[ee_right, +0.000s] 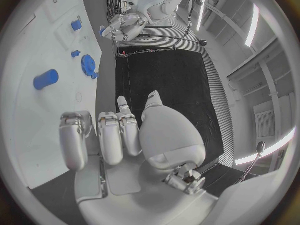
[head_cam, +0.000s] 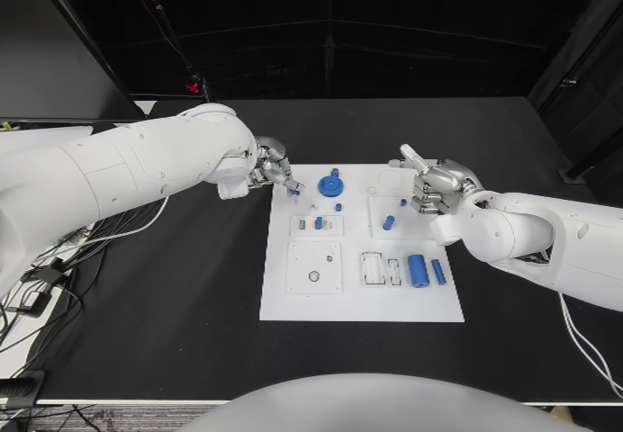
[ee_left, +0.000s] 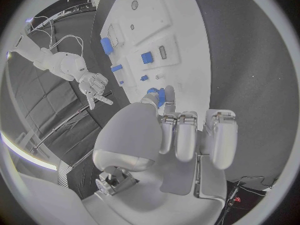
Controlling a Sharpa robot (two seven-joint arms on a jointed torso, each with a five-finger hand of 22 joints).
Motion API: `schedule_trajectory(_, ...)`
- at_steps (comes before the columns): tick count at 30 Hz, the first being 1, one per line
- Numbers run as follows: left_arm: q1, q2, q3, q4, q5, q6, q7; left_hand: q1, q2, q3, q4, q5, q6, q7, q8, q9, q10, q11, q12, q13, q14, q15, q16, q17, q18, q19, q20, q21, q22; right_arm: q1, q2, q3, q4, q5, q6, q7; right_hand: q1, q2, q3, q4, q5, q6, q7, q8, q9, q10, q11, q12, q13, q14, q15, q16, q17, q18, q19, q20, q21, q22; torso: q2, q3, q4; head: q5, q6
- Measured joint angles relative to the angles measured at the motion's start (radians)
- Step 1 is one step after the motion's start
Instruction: Assemble the parts on the task board
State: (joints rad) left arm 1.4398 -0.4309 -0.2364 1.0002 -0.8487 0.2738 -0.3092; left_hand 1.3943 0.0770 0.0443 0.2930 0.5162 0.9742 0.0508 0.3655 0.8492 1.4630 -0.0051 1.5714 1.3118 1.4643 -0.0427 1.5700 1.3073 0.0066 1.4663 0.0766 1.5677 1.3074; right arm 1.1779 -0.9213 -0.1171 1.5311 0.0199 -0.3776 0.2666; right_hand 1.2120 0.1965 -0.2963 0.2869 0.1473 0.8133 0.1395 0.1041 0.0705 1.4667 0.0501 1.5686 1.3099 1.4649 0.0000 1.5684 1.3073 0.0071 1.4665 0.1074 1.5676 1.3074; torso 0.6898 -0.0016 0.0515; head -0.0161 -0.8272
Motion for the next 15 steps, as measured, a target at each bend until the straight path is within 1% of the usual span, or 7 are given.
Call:
schedule_trajectory(4, 0.003, -0.029, 0.000, 0.055, 0.011, 0.000, -0.043, 0.000, 0.000, 0.005, -0.001, 0.000, 0.000, 0.000, -0.003, 0.002, 0.000, 0.000, 0.001, -0.004, 0.000, 0.000, 0.000, 0.000, 0.000, 0.000, 0.000, 0.000, 0.000, 0.000, 0.000, 0.000, 0.001, 0.000, 0.000, 0.000, 0.000, 0.000, 0.000, 0.000, 0.000, 0.000, 0.000, 0.000, 0.000, 0.000, 0.000, 0.000, 0.000, 0.000, 0.000, 0.000, 0.000, 0.000, 0.000, 0.000, 0.000, 0.000, 0.000, -0.0001, -0.0004, 0.002, -0.001)
schedule_trajectory(8, 0.004, -0.055, -0.001, 0.108, 0.018, 0.001, -0.094, 0.006, -0.006, 0.011, -0.003, -0.001, 0.002, 0.002, -0.003, 0.002, -0.001, 0.001, 0.001, -0.004, 0.000, 0.000, 0.000, 0.000, 0.000, 0.000, 0.000, 0.000, 0.000, 0.000, -0.001, 0.000, 0.002, 0.000, 0.000, 0.000, 0.000, 0.000, 0.000, 0.000, 0.000, 0.000, 0.000, 0.000, 0.000, 0.000, 0.000, 0.000, 0.000, 0.000, 0.000, 0.000, 0.000, 0.000, 0.000, 0.000, 0.000, 0.000, 0.001, -0.0002, -0.0005, 0.004, -0.003)
schedule_trajectory(13, 0.004, -0.074, -0.001, 0.159, 0.023, -0.002, -0.149, 0.006, -0.006, 0.014, 0.000, -0.001, 0.002, 0.002, -0.003, 0.002, -0.002, 0.002, 0.002, -0.004, 0.000, 0.000, 0.000, 0.000, 0.000, 0.000, 0.000, 0.000, 0.000, 0.000, -0.001, 0.000, 0.002, 0.000, 0.000, 0.000, 0.000, 0.000, 0.000, 0.000, 0.000, 0.000, 0.000, 0.000, 0.000, 0.000, 0.000, 0.000, 0.000, 0.000, 0.000, 0.000, 0.000, 0.000, 0.000, 0.000, 0.000, 0.000, 0.001, -0.0011, -0.0006, 0.006, -0.003)
schedule_trajectory(15, 0.003, -0.079, -0.001, 0.177, 0.024, -0.006, -0.168, 0.007, -0.006, 0.016, -0.002, -0.001, 0.002, 0.002, -0.004, 0.002, -0.002, 0.002, 0.002, -0.003, 0.000, 0.000, 0.000, 0.000, 0.000, 0.000, 0.000, 0.000, 0.000, 0.000, -0.001, 0.000, 0.002, 0.000, 0.000, 0.000, 0.000, 0.000, 0.000, 0.000, 0.000, 0.000, 0.000, 0.000, 0.000, 0.000, 0.000, 0.000, 0.000, 0.000, 0.000, 0.000, 0.000, 0.000, -0.004, 0.004, 0.000, 0.000, 0.001, -0.0012, -0.0007, 0.006, -0.004)
